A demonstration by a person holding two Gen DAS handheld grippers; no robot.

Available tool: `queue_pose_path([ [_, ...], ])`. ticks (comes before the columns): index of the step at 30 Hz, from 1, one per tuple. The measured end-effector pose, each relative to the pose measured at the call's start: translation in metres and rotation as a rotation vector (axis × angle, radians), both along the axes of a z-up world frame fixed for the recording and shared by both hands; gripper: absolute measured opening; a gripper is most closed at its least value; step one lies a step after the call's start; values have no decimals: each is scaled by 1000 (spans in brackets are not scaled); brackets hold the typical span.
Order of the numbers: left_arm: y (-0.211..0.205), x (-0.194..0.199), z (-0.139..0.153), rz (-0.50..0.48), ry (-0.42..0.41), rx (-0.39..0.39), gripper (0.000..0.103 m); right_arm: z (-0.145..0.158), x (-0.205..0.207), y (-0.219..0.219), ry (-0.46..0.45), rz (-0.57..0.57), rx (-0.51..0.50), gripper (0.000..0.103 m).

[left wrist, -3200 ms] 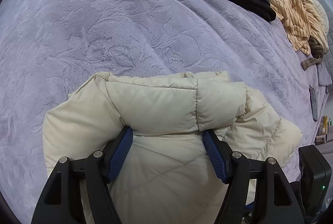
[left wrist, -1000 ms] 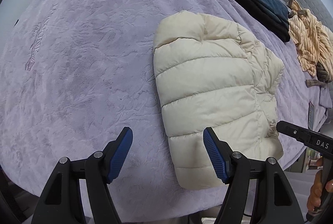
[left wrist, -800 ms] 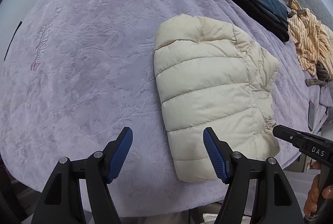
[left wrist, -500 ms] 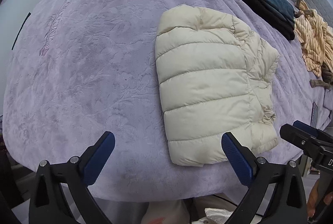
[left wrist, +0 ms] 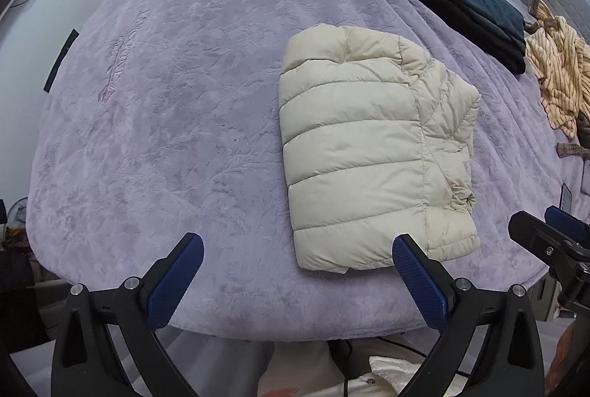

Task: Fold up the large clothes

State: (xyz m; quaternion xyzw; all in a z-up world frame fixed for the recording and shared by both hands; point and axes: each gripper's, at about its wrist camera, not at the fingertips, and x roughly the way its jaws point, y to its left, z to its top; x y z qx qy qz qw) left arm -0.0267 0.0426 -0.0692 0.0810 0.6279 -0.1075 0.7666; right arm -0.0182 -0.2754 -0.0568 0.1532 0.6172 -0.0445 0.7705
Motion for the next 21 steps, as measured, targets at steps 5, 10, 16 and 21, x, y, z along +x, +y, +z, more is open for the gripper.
queue_pose_path([
  [5, 6, -5, 5, 29, -6, 4, 103, 2, -3, 2, 6, 5, 10, 103],
  [10, 9, -6, 8, 49, -12, 1, 103, 2, -4, 1, 11, 0, 6, 103],
  [16, 11, -7, 7, 62, -9, 6, 103, 2, -4, 3, 16, 12, -5, 103],
  [21, 11, -7, 8, 67, -17, 16, 103, 2, -4, 4, 15, 13, -10, 103],
])
